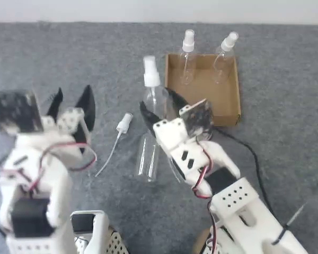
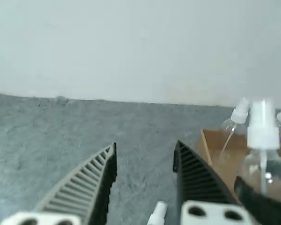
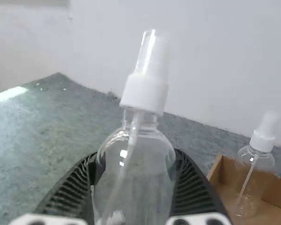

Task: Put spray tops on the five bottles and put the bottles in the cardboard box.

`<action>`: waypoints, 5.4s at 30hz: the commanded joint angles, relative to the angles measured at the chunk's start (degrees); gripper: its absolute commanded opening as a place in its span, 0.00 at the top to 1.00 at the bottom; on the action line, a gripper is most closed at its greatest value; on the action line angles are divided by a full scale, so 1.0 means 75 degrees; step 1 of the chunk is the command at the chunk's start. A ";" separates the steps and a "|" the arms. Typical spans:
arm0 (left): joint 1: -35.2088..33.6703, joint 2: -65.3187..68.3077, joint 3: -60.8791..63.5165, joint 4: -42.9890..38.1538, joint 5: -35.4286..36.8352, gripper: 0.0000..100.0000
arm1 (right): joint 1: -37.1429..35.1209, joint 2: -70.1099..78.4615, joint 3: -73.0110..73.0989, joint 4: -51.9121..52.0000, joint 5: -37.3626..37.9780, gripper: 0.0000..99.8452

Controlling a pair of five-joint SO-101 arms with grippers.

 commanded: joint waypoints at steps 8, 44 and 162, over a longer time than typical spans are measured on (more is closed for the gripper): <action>0.1911 -0.2368 0.3487 -0.0305 -0.0422 0.70 | 0.0088 0.2256 -0.3317 0.0627 -0.0328 0.99; 0.1524 -0.2848 0.5281 -0.1536 -0.0692 0.69 | 0.1448 0.0768 -0.4759 0.5070 0.1465 0.99; 0.1489 -0.2848 0.5738 -0.1981 -0.0703 0.69 | 0.4366 0.8434 -0.6881 0.1530 0.1453 0.87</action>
